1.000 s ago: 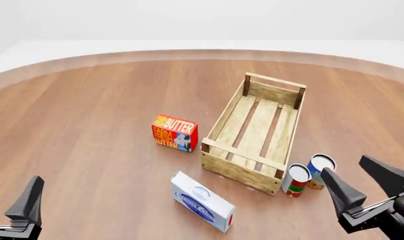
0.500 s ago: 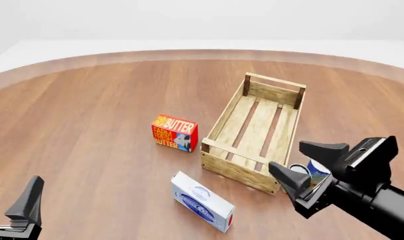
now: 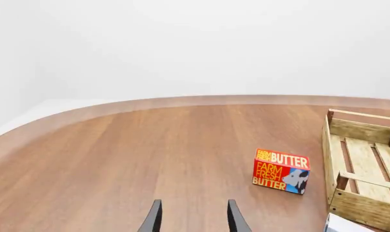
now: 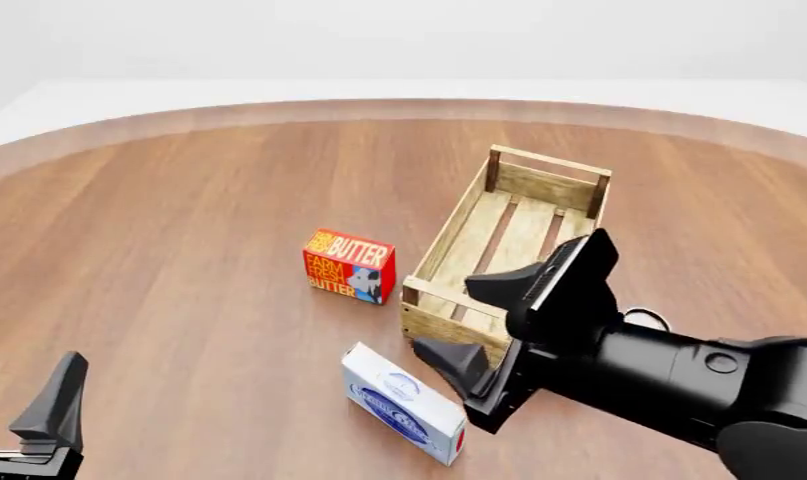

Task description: Pick up the ketchup, and put it in the wooden tray.

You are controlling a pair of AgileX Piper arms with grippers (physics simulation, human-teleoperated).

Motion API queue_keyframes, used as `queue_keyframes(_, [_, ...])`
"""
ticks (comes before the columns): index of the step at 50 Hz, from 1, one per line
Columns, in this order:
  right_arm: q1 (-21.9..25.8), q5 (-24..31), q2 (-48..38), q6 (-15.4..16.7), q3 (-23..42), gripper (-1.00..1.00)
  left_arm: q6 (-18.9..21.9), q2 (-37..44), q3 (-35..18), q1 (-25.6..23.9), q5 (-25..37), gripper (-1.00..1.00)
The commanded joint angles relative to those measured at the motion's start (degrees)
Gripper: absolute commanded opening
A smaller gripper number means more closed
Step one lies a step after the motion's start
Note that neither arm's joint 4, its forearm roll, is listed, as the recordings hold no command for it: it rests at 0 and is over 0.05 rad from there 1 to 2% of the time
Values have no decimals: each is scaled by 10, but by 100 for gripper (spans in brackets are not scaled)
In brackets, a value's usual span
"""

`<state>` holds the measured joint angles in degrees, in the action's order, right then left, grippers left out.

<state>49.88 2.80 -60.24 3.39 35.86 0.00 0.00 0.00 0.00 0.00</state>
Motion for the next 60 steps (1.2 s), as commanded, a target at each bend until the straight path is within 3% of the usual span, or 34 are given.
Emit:
queue_keyframes(1, [54,-17,-67,10,41,100,0,0,0,0,0,100])
queue_keyframes(5, [57,-28,-84,29,45,100,0,0,0,0,0,100])
queue_keyframes(17, [98,-53,-145,37,72,100,0,0,0,0,0,100])
queue_keyframes(45, [186,-89,-237,38,98,100,0,0,0,0,0,100])
queue_keyframes(60, [240,-85,-314,28,168,100,0,0,0,0,0,100])
